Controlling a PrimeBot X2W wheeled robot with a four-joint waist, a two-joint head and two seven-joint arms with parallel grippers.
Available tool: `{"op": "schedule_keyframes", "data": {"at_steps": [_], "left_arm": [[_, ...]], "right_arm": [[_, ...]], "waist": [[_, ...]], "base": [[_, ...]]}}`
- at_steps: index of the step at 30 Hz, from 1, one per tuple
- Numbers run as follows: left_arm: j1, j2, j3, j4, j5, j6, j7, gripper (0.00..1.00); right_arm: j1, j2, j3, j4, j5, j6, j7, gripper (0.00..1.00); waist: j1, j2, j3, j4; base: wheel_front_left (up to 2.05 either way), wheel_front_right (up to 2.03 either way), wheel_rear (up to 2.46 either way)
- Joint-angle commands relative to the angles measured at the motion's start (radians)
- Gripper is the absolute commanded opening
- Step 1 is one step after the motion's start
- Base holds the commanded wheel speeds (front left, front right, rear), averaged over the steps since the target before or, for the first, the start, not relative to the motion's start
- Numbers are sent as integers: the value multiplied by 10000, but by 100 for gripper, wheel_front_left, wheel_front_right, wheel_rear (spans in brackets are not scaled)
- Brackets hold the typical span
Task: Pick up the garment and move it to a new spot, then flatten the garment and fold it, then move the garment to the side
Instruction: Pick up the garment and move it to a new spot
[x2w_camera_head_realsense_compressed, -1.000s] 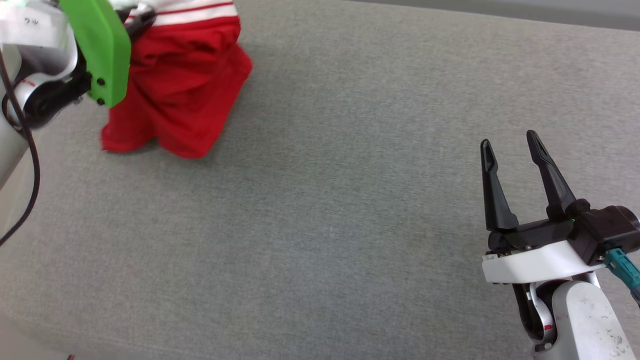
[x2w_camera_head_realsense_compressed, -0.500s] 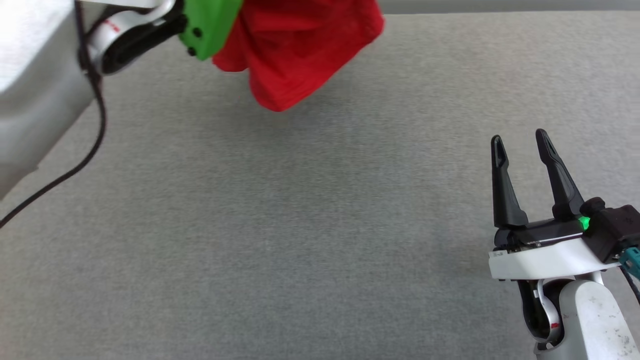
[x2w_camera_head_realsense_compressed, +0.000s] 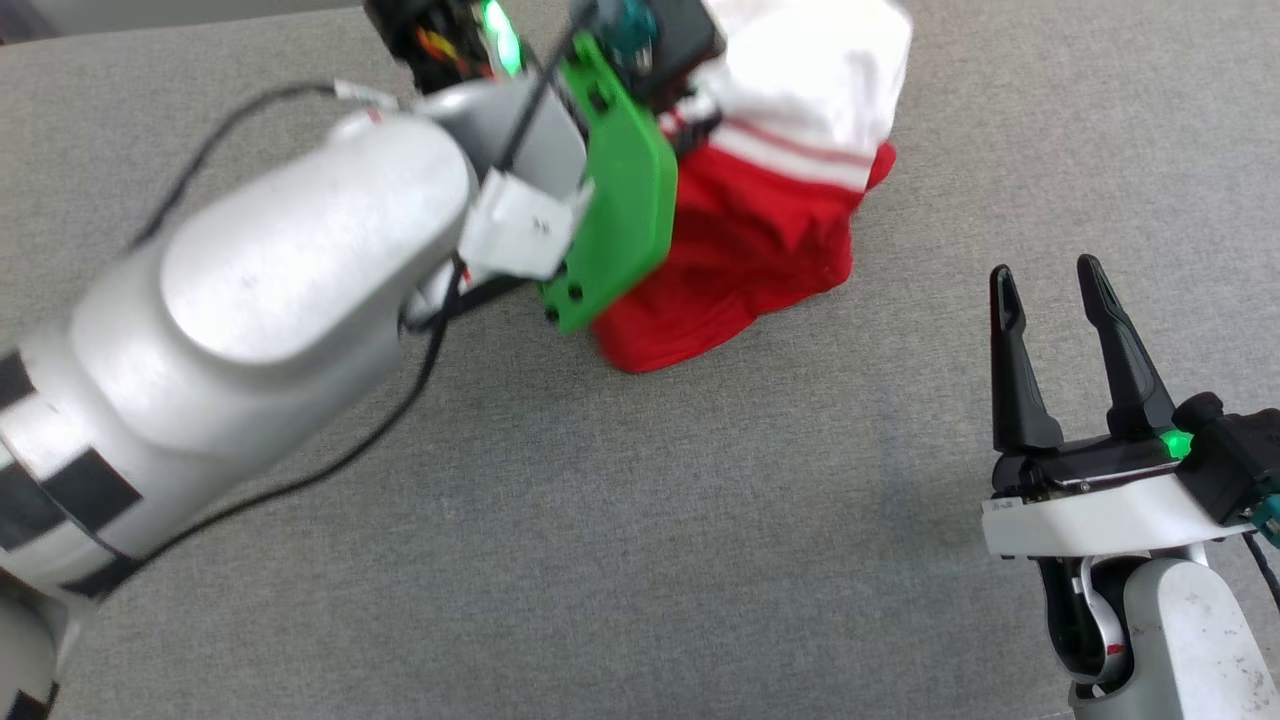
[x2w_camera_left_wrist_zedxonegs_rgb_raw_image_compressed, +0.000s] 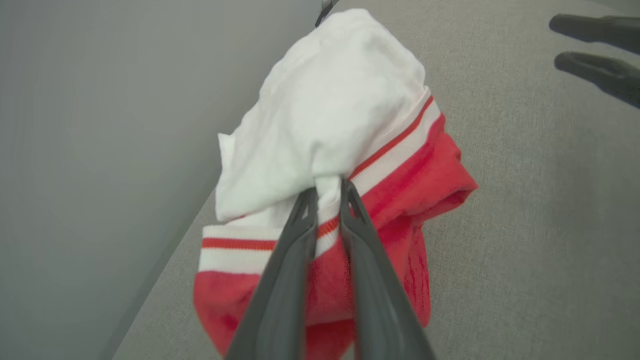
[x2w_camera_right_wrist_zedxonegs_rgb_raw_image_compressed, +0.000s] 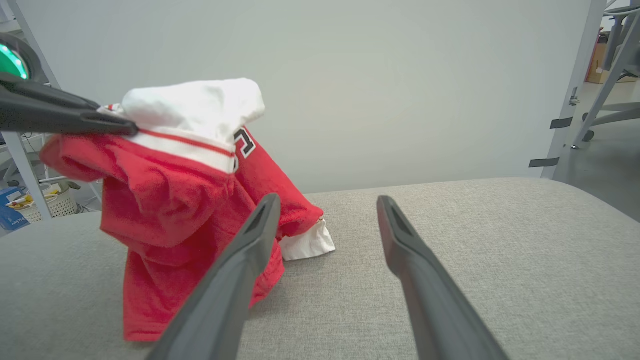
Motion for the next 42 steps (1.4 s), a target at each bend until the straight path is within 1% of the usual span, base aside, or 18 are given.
{"op": "schedule_keyframes", "data": {"at_steps": [1,5,12,18,19,20,23,26,29,32,34,37,41,42], "left_arm": [[637,-16,-39,-133,103,-29,75,0],[1913,55,-41,-370,573,-29,323,0],[4010,166,-43,-232,804,-29,403,0],[4999,98,-43,401,1069,-29,394,0],[5047,53,-44,586,1117,-29,235,94],[5067,-9,-44,729,1089,-29,15,100],[4973,-180,-38,985,1017,-29,-884,100],[4804,-249,287,1284,1237,22,-2355,100],[4960,-304,785,1480,1404,469,-3728,100],[5278,-165,1073,1517,1510,891,-4639,100],[5531,-19,1358,1499,1519,1320,-5242,100],[5951,184,1957,1373,1556,2146,-5940,100],[6639,349,2904,1036,1981,3290,-6199,100],[6818,325,3226,822,2148,3514,-6204,100]], "right_arm": [[-77,-21,-10,-38,78,65,-46,100],[-77,-20,-55,-2,54,65,-46,100],[-59,-20,-84,53,-43,65,-46,100],[51,-20,-142,76,-179,65,-46,100],[74,-20,-153,93,-204,65,-46,100],[94,-20,-167,111,-220,65,-46,100],[213,-20,-219,166,-234,65,-46,100],[380,-20,-188,234,-261,65,-46,100],[615,-20,-196,302,-279,65,-46,100],[884,-20,-172,380,-300,65,-46,100],[1063,-20,-175,412,-345,65,-46,100],[1321,-20,-251,445,-424,65,-46,100],[1587,-20,-412,454,-492,65,-46,100],[1631,-20,-437,452,-509,65,-46,100]], "waist": [[0,-1,105,-37],[0,-1,129,127],[0,-1,50,365],[0,-1,-95,609],[0,-1,-150,651],[0,-1,-215,688],[0,-1,-495,819],[0,-1,-865,911],[0,-1,-1333,1016],[0,-1,-1778,1083],[0,-1,-2061,1163],[0,-1,-2394,1331],[0,-1,-2694,1613],[0,-1,-2733,1676]], "base": [[0,0,0],[0,0,0],[0,0,0],[0,0,0],[0,0,0],[0,0,0],[0,0,0],[0,0,0],[0,0,0],[0,0,0],[0,0,0],[0,0,0],[0,0,0],[0,0,0]]}}
